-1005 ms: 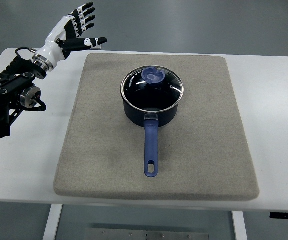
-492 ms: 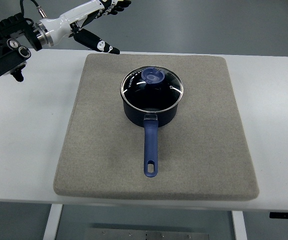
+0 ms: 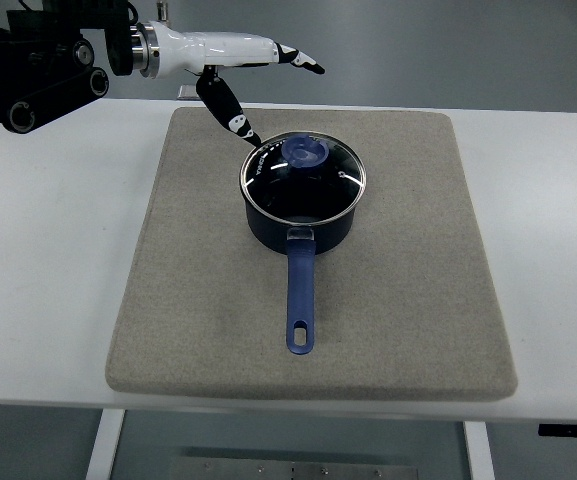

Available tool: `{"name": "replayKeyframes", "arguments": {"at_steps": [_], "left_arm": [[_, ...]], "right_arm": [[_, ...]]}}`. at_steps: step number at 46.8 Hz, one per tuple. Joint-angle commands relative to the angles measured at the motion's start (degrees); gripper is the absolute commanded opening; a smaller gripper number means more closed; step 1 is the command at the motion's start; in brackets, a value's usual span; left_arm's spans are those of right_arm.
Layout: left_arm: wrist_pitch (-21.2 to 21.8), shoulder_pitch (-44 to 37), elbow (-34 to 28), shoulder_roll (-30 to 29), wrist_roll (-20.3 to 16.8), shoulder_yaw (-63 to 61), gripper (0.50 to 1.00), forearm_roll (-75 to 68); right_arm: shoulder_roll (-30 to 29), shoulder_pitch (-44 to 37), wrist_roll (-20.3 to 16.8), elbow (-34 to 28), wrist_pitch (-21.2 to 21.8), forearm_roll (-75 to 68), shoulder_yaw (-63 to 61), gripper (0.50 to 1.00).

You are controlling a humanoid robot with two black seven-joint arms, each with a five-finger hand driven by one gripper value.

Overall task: Open pot lid and place left with left hand
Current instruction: 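Lower the left hand onto the blue knob of the glass lid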

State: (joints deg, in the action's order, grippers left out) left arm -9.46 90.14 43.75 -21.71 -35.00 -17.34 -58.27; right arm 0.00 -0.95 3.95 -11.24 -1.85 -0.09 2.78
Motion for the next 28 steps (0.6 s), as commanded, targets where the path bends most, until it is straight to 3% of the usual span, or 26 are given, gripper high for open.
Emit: {"name": "replayKeyframes", "arguments": {"at_steps": [1,28], "left_arm": [[-0.03,0.82,-0.07,1.75,0.0,-0.85,0.992,-0.35],[-0.73,1.62,-1.74,6.06,0.0,-3.49,0.99,-6.24]], "right_arm": [[0.0,-0.02,0.0,-0.01,0.0,0.0,0.03,0.917],[0.0,-0.02,0.0,-0.01,0.0,0.0,0.03,0.917]]}}
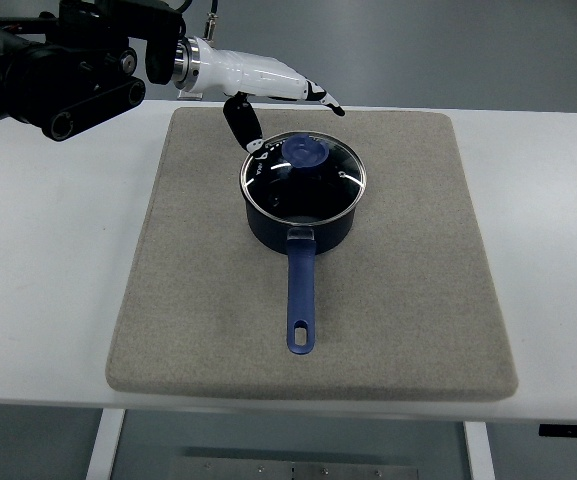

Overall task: Open pot lid and place left with left hand
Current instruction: 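Lower the left hand onto the blue knob of the glass lid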

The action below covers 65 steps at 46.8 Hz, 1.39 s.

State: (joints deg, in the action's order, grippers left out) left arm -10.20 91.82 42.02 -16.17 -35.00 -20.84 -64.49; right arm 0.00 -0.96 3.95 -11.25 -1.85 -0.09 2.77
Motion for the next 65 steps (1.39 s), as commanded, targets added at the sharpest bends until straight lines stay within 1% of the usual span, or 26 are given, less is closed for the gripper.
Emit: {"name": "replayKeyframes", "arguments": {"at_steps": [1,17,40,59,64,65], "left_arm": [[0.0,-0.06,0.0,0.53,0.0,0.01,0.99,-0.02],[0.0,-0.24,0.61,1.23,0.0,0.01,0.988,-4.15],[-0.08,-0.94,0.79,1.67,0.0,0.01,0.984,-4.24],[-0.17,-1.12,0.79,1.58,0.0,0.01,0.971,-4.32],[-0.43,-1.2,0.79,1.67,0.0,0.01,0.954,-5.02],[-0.61,-1.2,0.79,1.67,0.0,0.01,0.939,-5.38]], "right_arm": [[0.0,-0.01,0.0,0.0,0.0,0.0,-0.04,0.917],[0.0,-0.01,0.0,0.0,0.0,0.0,0.05,0.917],[0.0,-0.01,0.0,0.0,0.0,0.0,-0.04,0.917],[0.0,-0.01,0.0,0.0,0.0,0.0,0.05,0.917],[0.0,-0.01,0.0,0.0,0.0,0.0,0.05,0.917],[0.0,-0.01,0.0,0.0,0.0,0.0,0.05,0.917]]}}
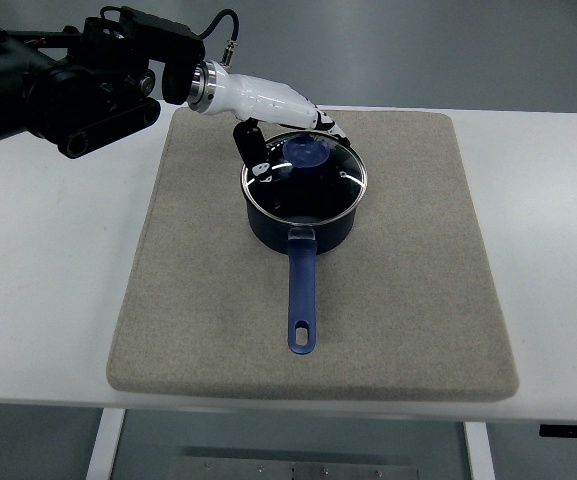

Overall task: Open pot lid and place left with left hand
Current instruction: 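Lower the left hand onto the blue knob of the glass lid, then close the left hand fingers around the blue lid knob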

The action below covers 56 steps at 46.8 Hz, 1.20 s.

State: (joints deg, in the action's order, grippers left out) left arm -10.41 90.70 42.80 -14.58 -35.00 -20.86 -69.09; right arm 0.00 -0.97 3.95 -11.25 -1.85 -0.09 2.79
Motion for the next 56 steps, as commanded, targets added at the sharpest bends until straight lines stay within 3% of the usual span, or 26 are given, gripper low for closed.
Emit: {"name": "replayKeyframes", "arguments": {"at_steps": [1,12,23,29,38,56], "left_arm": [[-0.66,-0.26,0.0,0.08,0.0,0.03,0.934,-1.13],[-1.28,-0.44,-0.09,0.08,0.0,0.47,0.829,-2.19],[-1.28,-0.35,0.0,0.08,0.0,0.65,0.825,-2.19],[-1.28,-0.26,0.0,0.08,0.0,0.65,0.778,-2.28],[-1.28,0.0,0.0,0.08,0.0,0.65,0.669,-2.19],[-1.19,0.0,0.0,0.08,0.0,0.83,0.591,-2.19]], "right_arm": [[0.0,0.0,0.0,0.0,0.0,0.0,0.03,0.917],[0.0,0.0,0.0,0.0,0.0,0.0,0.03,0.917],[0.0,0.0,0.0,0.0,0.0,0.0,-0.06,0.917],[0.0,0.0,0.0,0.0,0.0,0.0,-0.06,0.917],[0.0,0.0,0.0,0.0,0.0,0.0,0.03,0.917],[0.0,0.0,0.0,0.0,0.0,0.0,-0.06,0.917]]}}
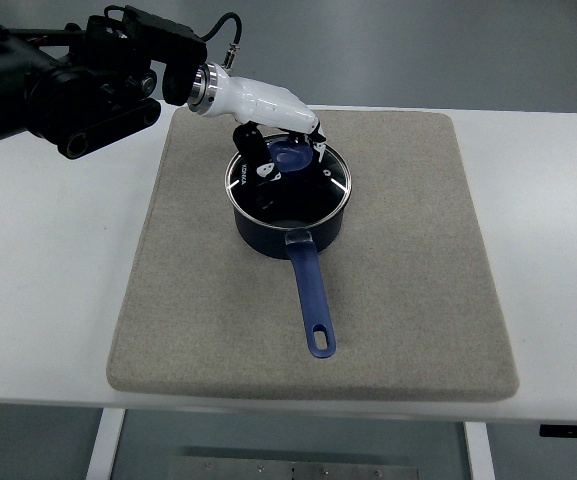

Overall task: Open pot lid and place left with left hand
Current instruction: 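Close the left hand fingers around the blue lid knob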

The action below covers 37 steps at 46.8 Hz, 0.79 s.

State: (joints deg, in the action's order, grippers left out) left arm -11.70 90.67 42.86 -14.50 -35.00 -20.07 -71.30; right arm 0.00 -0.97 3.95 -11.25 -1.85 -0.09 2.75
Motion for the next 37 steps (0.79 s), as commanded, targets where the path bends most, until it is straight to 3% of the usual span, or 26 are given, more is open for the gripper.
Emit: {"name": "replayKeyframes", "arguments": {"at_steps": [1,9,12,19,37], "left_arm": [[0.01,0.12,-0.06,0.0,0.0,0.04,0.591,0.02],[0.01,0.2,0.03,0.09,0.0,0.12,0.625,0.02],[0.01,0.29,0.03,0.09,0.0,0.21,0.703,0.02],[-0.69,0.47,-0.06,0.0,0.0,0.21,0.756,-0.16],[-2.01,1.0,-0.41,-0.18,0.0,0.12,0.75,-1.92]], "right_arm": [[0.0,0.0,0.0,0.0,0.0,0.0,-0.02,0.917],[0.0,0.0,0.0,0.0,0.0,0.0,0.07,0.917],[0.0,0.0,0.0,0.0,0.0,0.0,-0.02,0.917],[0.0,0.0,0.0,0.0,0.0,0.0,0.07,0.917],[0.0,0.0,0.0,0.0,0.0,0.0,0.07,0.917]]}}
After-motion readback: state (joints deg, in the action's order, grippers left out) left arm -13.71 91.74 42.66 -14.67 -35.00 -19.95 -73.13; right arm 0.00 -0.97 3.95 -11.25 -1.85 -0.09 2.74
